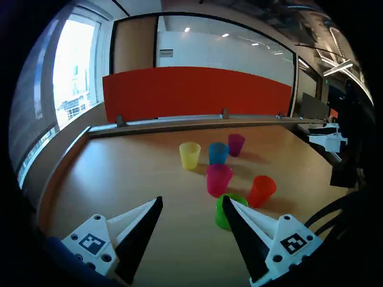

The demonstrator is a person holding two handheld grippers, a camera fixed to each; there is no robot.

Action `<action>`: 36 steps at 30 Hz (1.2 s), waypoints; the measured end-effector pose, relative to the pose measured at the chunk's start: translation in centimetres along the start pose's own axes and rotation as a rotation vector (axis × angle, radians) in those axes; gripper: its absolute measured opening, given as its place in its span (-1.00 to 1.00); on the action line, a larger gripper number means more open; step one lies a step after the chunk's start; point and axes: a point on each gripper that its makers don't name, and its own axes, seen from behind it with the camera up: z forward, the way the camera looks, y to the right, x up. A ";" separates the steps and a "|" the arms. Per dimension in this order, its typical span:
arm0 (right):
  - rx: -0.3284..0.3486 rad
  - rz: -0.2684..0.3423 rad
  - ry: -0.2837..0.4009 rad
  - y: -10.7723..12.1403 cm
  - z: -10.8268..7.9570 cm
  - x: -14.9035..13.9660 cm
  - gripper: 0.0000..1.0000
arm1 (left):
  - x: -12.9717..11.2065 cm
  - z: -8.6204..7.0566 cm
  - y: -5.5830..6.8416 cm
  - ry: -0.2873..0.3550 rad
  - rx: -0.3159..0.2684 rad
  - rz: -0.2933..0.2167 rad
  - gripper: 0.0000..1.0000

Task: Pour water

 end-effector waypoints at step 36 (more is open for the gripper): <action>-0.318 0.171 0.318 9.8 -6.3 7.4 0.88 | 11.7 -1.9 -7.7 0.283 0.181 0.000 0.85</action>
